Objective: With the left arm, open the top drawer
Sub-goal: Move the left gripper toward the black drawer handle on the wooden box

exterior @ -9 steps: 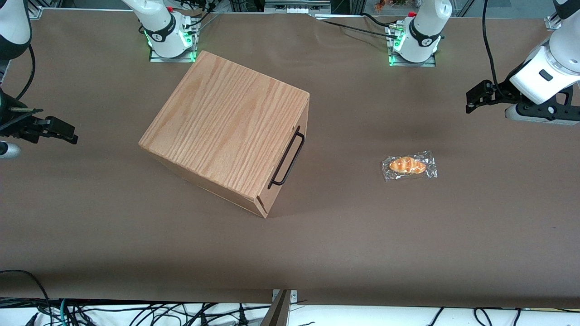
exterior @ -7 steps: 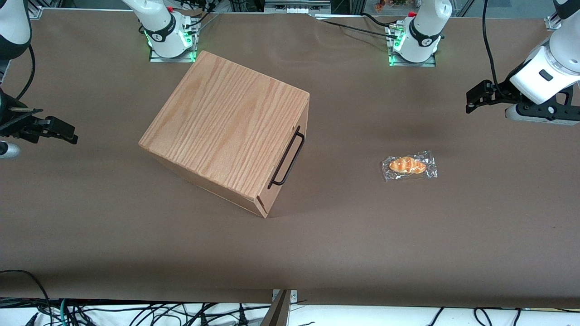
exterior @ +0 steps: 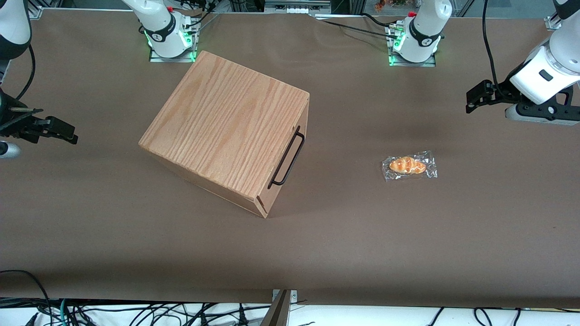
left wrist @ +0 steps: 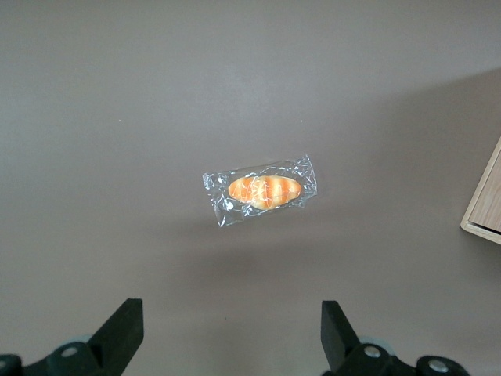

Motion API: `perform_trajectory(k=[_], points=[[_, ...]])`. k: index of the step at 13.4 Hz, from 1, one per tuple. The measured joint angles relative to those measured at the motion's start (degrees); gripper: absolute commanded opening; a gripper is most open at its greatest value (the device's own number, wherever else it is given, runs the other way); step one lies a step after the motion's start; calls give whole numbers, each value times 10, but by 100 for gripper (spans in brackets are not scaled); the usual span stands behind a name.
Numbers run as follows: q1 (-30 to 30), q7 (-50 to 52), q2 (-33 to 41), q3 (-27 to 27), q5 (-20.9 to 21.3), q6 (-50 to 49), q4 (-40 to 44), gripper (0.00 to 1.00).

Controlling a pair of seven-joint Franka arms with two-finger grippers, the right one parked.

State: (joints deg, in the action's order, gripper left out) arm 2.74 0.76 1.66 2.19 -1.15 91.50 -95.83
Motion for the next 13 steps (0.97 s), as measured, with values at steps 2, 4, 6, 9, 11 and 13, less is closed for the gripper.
perform_trajectory(k=[2,4,6,9,11,13], points=[[0,0,0,0,0,0,0,100],[0,0,0,0,0,-1,0,100],[0,0,0,0,0,-3,0,100],[0,0,-1,0,0,-9,0,100],[0,0,-1,0,0,-12,0,100],[0,0,-1,0,0,-13,0,100]])
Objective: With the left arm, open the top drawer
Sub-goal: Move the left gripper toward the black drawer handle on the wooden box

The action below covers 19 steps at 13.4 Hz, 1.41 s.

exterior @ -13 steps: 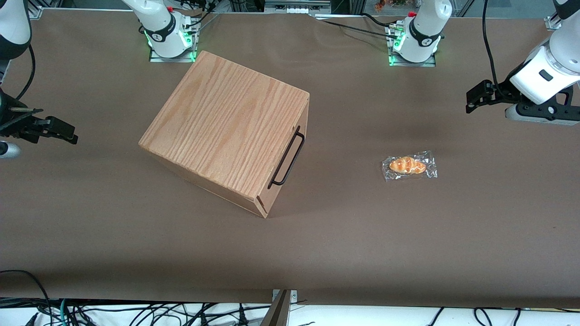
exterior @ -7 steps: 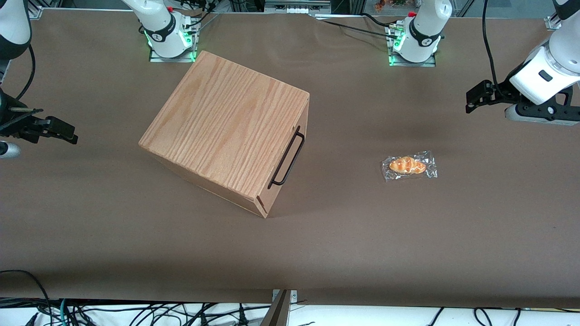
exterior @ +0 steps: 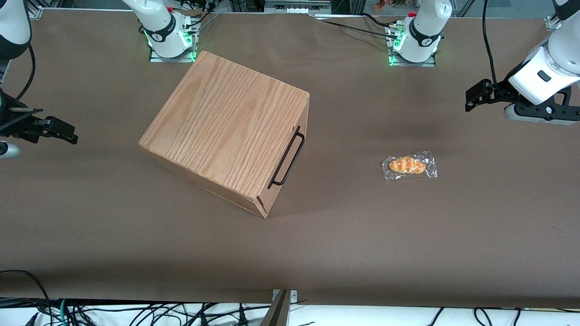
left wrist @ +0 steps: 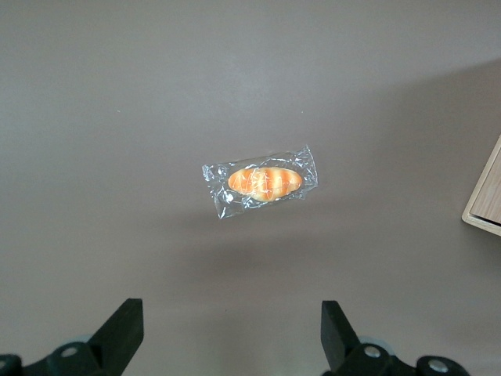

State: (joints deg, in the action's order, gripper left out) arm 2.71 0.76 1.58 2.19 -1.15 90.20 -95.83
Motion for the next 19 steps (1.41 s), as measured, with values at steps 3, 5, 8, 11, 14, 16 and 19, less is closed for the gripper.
perform_trajectory(k=[3,5,8,11,14,16,19], points=[[0,0,-3,0,0,-3,0,100],[1,0,-13,2,0,-11,0,100],[8,-1,-33,14,-16,-14,1,100],[39,-1,-83,27,-64,-12,37,100],[110,2,-165,30,-72,-7,120,100],[152,5,-223,32,-77,6,179,100],[183,9,-275,32,-127,70,220,100]])
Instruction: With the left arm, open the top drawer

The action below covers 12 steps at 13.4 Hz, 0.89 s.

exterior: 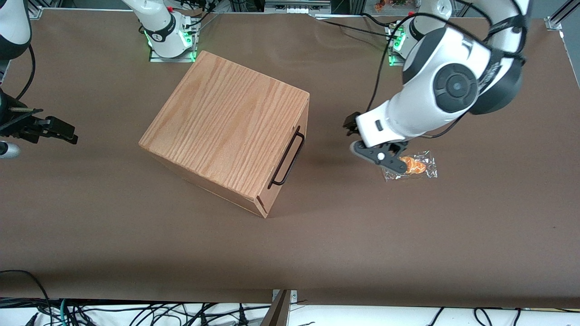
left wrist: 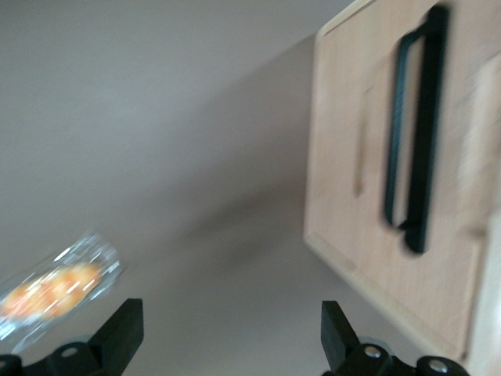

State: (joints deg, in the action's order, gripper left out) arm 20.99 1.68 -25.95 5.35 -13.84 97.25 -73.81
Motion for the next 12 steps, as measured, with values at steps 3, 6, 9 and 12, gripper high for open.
perform_trajectory(k=[3,6,9,12], points=[[10,0,-23,0,-42,70,4,100],[40,0,-45,1,-54,140,4,100],[62,0,-73,0,-62,196,4,100],[69,0,-90,0,-63,218,4,100]])
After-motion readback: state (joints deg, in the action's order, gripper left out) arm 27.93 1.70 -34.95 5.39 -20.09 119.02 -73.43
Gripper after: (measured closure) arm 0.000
